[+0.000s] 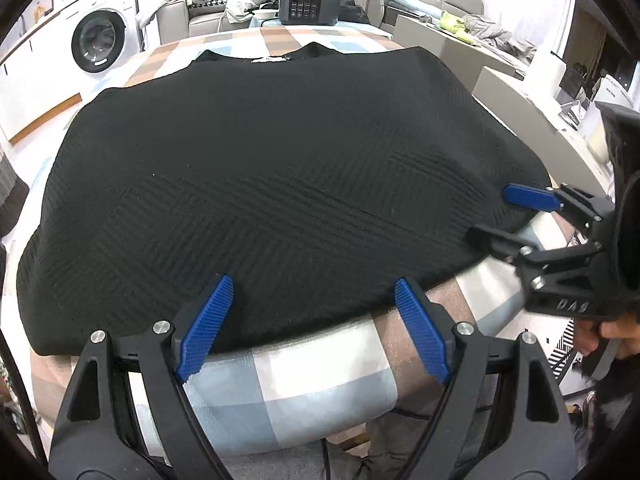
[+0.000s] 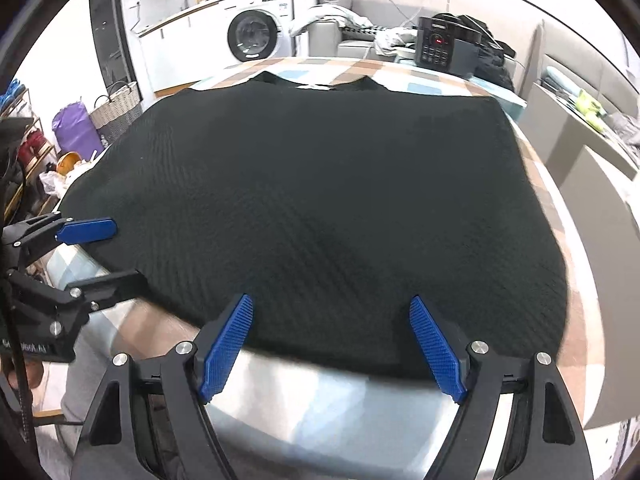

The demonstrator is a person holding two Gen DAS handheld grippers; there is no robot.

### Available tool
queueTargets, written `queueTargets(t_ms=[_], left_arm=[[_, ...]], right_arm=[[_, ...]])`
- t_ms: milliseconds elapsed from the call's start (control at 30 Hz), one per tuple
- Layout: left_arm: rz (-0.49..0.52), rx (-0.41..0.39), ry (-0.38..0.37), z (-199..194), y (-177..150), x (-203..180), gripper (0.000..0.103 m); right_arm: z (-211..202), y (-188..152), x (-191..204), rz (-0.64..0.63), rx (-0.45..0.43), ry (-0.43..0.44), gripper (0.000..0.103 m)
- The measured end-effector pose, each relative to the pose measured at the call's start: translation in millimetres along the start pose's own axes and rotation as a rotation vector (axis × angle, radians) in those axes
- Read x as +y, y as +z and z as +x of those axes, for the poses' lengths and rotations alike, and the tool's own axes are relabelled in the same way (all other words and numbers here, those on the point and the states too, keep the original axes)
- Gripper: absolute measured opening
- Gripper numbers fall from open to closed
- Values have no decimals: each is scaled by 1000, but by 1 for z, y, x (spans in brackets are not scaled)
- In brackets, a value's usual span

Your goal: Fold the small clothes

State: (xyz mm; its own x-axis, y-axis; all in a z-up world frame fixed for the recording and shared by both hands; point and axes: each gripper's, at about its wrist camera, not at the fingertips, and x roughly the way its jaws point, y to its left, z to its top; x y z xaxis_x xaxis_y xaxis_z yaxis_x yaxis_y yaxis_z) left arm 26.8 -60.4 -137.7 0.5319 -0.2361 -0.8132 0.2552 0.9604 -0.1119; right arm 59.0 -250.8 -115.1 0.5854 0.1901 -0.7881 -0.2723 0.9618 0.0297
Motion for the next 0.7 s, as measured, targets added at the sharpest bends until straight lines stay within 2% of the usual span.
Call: queueTargets(t_ms=[167,333,533,700], left_arm=[[-20,-12,-7,-5,1,2,82],[-71,-29,-10,-5,8,10,82],[-26,-14,3,5,4,6,82],[-32,-10,-14,4,2,11,82]], right_arm=[[-11,-3,-19,87,-10,-3,82],[-10,7,-14,118,-16,17,82],[6,21,9,53,-5,35,82],[10,15,2,19,22,-28,82]])
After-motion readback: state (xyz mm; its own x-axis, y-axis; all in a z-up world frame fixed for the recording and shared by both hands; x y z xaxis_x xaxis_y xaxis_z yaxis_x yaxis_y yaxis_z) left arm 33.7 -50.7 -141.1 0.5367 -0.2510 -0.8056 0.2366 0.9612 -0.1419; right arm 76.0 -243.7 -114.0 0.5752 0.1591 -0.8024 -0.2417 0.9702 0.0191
